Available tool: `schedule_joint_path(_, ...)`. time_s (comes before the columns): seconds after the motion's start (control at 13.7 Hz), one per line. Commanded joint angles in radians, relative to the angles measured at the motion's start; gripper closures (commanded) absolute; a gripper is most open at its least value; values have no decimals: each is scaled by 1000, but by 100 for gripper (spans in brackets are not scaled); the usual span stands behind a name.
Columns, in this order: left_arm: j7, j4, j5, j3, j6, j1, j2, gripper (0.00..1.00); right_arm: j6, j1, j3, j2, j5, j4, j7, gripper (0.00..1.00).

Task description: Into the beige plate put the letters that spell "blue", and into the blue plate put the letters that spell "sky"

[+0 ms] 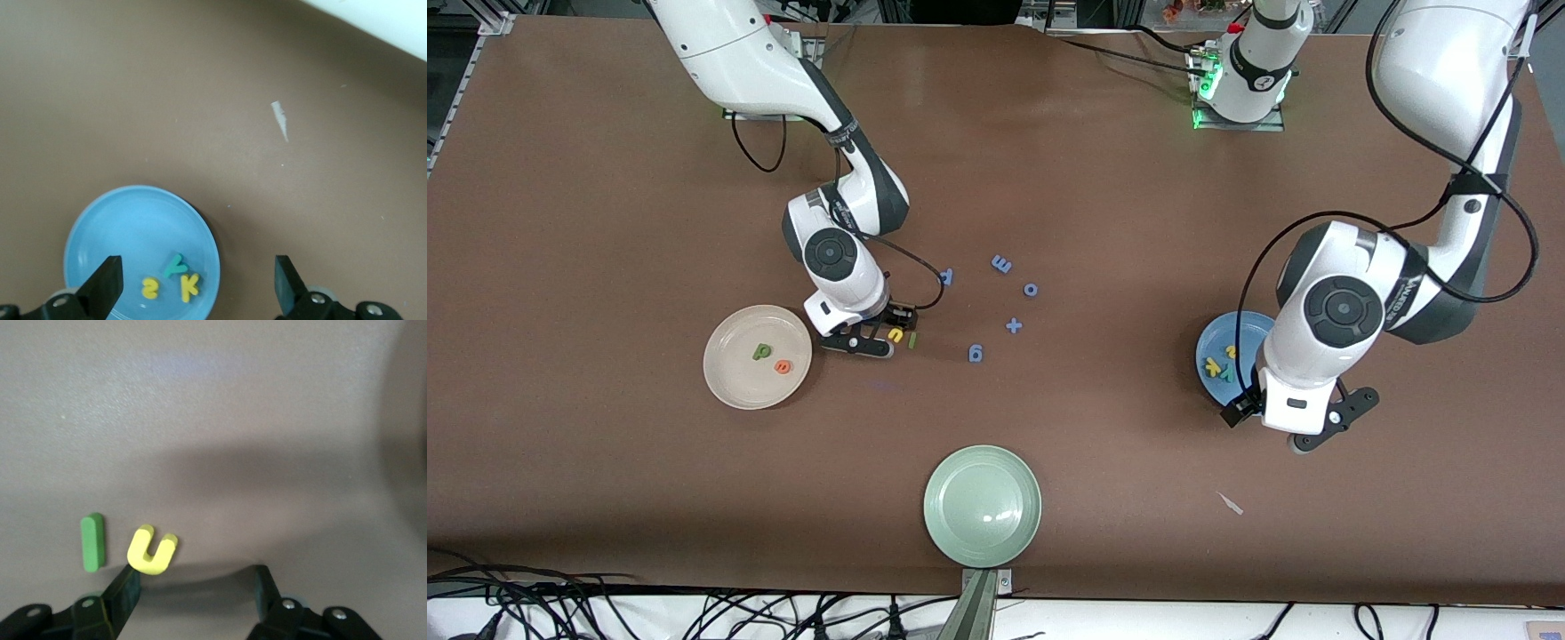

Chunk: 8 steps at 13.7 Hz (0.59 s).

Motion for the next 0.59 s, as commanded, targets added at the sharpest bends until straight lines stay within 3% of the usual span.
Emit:
schedule_joint_path(0.0,185,-4,7,-2,-28,41,-55,0,18,-2,4,42,-1,44,13,23)
schedule_joint_path(0.22,331,-6,-22,-6,-64,72,-145,0,18,1,4,83,-1,101,27,23)
schedule_joint_path(0.37,369,-4,-153,-6,-165,75,-217,0,33,2,4,95,-5,104,27,23)
schedule_joint_path(0.51,449,-6,-203,-5,-242,74,-295,0,32,2,4,94,-5,101,25,28)
